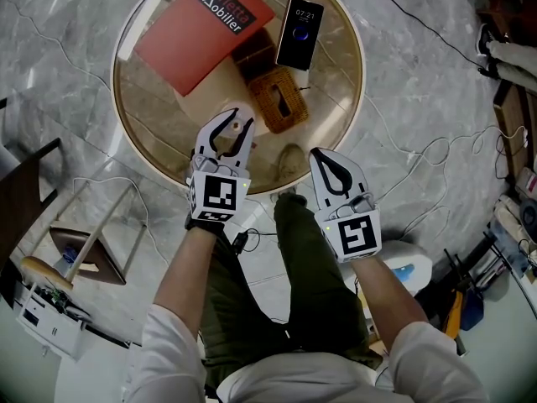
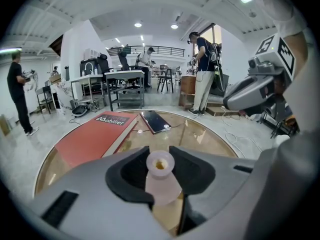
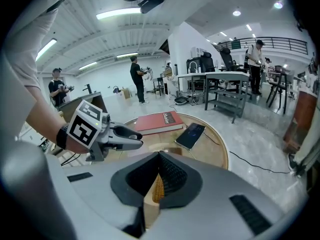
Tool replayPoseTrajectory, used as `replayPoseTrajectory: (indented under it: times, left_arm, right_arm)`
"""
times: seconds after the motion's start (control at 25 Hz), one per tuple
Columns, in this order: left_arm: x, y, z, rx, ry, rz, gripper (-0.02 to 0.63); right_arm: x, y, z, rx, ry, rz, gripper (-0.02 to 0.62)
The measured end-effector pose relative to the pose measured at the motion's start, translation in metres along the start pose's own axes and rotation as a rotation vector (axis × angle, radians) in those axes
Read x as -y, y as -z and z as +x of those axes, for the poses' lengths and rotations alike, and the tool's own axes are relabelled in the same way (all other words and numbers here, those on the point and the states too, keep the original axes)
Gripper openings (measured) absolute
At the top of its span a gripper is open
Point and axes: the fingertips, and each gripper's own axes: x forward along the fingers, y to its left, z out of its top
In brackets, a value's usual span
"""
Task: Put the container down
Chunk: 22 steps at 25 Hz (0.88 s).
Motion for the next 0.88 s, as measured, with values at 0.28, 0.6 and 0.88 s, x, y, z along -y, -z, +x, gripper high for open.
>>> replayPoseTrajectory:
  times: [0.28,0.6,0.88]
  left_arm:
    - [0.000,0.000,-0.001,0.029,-0.002,-0.003,0.129]
    - [-0.002,0.003,-0.006,0.028,0.022,-0.037,0.179]
    - [-0.005,-0.005,-0.032,0.041,0.038,-0.033,0.186]
  right_arm:
    - [-0.005,0.005,0.005,-0.011,-0.009,-0.002,0.023]
    - [-0.010,0.001,0.007,-0.009,-0.010,0.001,0.023]
    - [-0.006,-0.011,0.002,0.071,0.020,-0.029,0.023]
